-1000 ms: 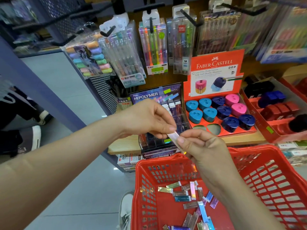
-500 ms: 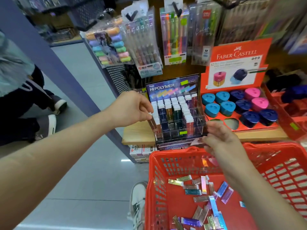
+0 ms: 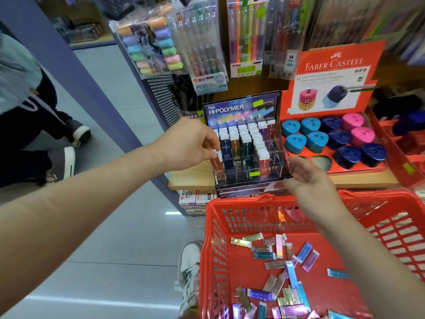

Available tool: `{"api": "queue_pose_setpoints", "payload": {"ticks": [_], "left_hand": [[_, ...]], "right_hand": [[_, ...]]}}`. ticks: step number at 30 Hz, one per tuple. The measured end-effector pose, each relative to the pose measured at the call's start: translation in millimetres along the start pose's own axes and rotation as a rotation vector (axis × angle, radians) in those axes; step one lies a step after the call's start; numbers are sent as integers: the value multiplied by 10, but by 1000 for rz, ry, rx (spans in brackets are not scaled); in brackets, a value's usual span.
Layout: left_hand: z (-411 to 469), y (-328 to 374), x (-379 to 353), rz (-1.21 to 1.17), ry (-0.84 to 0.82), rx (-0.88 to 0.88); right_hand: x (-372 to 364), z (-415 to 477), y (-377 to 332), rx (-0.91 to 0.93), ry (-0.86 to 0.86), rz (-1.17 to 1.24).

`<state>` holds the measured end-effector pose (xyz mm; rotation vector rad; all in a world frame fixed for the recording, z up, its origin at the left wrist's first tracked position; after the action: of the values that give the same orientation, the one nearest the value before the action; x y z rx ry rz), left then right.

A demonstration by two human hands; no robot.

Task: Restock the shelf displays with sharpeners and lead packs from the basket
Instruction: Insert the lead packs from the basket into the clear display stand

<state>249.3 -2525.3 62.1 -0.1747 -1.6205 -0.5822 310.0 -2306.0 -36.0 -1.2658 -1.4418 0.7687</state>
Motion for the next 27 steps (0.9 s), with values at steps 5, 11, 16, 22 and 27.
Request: {"api": "queue_pose_setpoints", "payload": {"ticks": [5, 11, 16, 22, 27], "left_hand": [[-26, 56, -184, 90, 13, -101], [-48, 63, -329, 193, 44, -157], [-64, 68, -34, 0, 129, -4], [-182, 761, 196, -94, 81, -94], [-499, 1353, -1106, -6, -382, -261]], "right_hand": [[28, 11, 25, 20, -30, -10], [48, 3, 43, 29, -67, 7], [187, -44, 47, 26, -67, 7], [615, -197, 200, 97, -203, -308], [726, -179, 854, 92, -384, -732]]}}
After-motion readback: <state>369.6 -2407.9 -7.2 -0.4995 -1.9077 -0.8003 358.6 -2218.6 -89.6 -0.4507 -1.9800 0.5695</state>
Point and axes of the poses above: each hand's wrist, its own z-axis towards the middle knuckle, its own x-axis out of the back of the hand, y = z × x, the point moved 6 cm from there along z, towards the middle knuckle, and after that the axes turned 3 degrees about -x, right-handed, at the moved point
